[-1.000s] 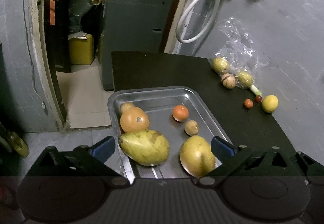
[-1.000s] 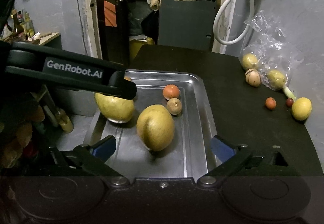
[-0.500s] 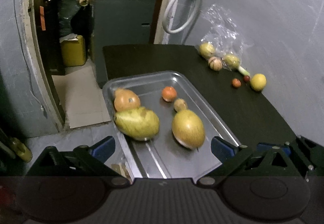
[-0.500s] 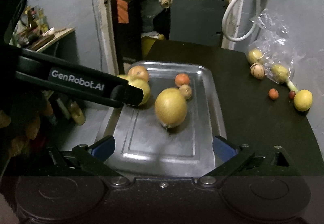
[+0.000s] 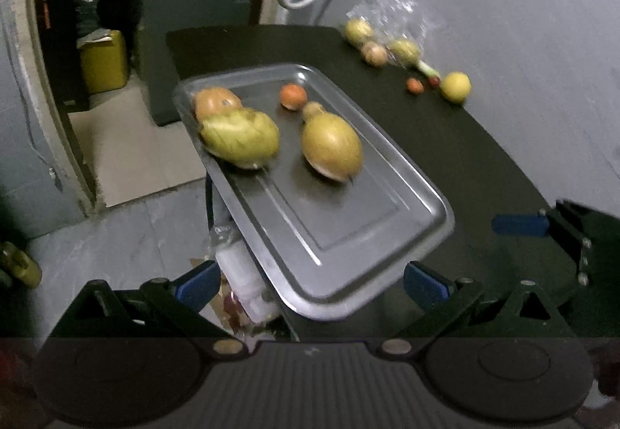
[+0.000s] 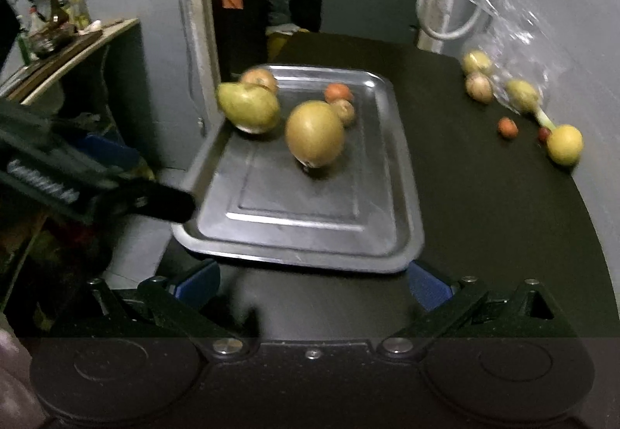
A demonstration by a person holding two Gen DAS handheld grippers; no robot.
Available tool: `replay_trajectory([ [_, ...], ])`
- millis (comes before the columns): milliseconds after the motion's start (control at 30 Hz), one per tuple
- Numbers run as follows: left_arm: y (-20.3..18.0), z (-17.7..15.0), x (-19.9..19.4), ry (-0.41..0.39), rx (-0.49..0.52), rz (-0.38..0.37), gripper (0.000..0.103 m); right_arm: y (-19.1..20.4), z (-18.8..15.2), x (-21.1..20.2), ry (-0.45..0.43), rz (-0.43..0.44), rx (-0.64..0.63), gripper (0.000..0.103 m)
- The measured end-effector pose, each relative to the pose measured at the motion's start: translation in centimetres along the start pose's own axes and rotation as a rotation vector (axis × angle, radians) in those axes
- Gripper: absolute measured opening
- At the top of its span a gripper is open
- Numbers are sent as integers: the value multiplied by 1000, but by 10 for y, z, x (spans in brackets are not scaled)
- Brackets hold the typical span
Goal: Organize fruits
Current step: 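Move both tools away from the tray toward the remaining fruits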
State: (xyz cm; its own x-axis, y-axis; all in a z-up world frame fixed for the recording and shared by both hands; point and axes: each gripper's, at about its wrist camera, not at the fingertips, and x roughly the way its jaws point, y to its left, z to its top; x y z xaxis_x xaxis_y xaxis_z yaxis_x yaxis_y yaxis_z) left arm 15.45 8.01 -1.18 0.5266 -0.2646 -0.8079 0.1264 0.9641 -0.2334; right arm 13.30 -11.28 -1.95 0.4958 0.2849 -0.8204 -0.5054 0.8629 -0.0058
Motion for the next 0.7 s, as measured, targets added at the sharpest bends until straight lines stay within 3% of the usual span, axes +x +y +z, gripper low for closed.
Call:
replay_trajectory([
  [367,-36,1,9,43,140,-49,102,-31,-14,2,52,-143,110,102],
  [700,-71,16,30,55,204,-62,102,-67,-21,2,57,-243,195,102],
])
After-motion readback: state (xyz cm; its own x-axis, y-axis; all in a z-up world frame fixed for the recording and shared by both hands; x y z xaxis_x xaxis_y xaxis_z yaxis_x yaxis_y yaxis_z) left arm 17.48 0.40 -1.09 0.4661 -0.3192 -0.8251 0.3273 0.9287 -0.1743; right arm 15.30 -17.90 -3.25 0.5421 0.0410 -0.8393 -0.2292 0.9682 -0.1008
